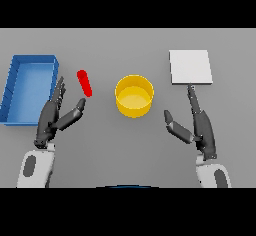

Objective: Pick up the red beaker and tilt it to pour out 1 green nut into yellow bowl. Pick up the yellow bowl and place it on the metallic measuring scale.

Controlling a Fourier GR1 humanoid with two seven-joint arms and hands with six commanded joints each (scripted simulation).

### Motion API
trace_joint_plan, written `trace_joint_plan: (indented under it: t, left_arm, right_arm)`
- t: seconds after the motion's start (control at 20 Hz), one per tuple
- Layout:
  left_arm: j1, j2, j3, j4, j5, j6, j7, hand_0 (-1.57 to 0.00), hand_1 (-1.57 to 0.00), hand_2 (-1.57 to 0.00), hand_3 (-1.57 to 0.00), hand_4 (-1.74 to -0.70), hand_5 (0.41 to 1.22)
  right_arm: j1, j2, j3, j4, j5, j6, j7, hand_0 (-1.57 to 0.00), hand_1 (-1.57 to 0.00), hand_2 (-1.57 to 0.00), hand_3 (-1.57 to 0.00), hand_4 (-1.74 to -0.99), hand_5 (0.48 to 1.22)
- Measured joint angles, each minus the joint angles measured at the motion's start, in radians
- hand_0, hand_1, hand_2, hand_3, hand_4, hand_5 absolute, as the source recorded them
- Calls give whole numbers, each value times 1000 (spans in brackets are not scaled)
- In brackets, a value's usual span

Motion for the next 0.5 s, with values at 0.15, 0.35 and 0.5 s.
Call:
trace_joint_plan:
  t: [0.15,0.35,0.5]
  left_arm:
    - [-73,-15,16,113,-7,14,-57,1,1,1,1,-1147,636]
    - [-184,-19,48,251,-17,43,-64,1,1,1,1,-1151,630]
    - [-264,-13,82,363,-3,44,-100,1,1,1,1,-1175,635]
  right_arm:
    - [1,-1,-17,5,-49,24,-13,1,1,1,1,-1182,655]
    - [0,0,-21,5,-61,31,-15,1,1,1,1,-1222,667]
    - [5,-2,-25,9,-57,22,-32,1,1,1,1,-1233,666]
